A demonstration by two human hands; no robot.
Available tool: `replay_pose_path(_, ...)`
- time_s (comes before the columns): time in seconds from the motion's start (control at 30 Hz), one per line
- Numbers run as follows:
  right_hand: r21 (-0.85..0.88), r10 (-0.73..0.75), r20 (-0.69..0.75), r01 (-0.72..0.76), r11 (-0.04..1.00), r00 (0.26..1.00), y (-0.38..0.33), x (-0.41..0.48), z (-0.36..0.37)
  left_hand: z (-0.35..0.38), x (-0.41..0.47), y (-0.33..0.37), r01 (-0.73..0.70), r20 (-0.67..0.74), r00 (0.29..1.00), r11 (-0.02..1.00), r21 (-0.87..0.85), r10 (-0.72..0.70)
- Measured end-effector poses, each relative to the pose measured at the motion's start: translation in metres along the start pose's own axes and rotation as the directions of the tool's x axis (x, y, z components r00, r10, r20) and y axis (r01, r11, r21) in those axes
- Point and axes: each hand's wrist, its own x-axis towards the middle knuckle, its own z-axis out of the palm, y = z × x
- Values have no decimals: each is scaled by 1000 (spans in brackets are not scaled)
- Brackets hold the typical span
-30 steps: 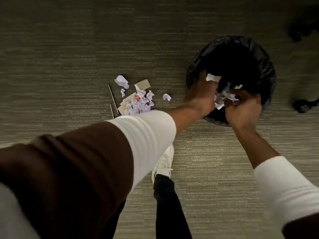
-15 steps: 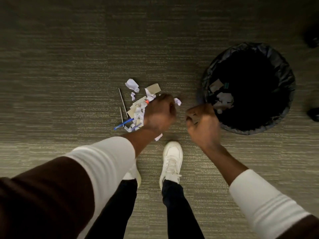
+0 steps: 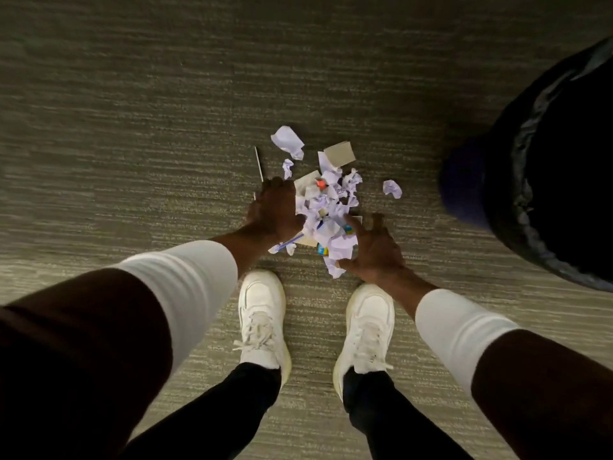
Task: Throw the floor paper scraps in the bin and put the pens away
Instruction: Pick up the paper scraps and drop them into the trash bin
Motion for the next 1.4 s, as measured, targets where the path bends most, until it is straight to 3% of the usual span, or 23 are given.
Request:
replay_pose_path(0.3,-33,-116,-211,111,993,971,-3,35,45,49,46,3,-127,57,991,991,37,125)
replay_pose_path(0.53,97,-169,-301,207,974,939,-8,63,38,63,52,13,-106,-108,989,990,-87,97)
replay_pose_path(0.63,197,-125,-362,207,958,924,-3,64,37,57,47,12,-107,-100,990,989,-99,97)
replay_pose_path(1.07,288,23,-494,138,948,869,-14,-24,-16,-33,-24,16,-82,-272,962,969,-234,15)
replay_pose_path(1.3,480,301,-562,7,877,771,-31,-90,-79,-97,-78,84,-67,-254,966,910,-409,-43)
replay_pose_path(1.4,600,425,-538,-24,800,728,-29,-122,-114,-116,-101,129,-108,-278,960,861,-497,-40)
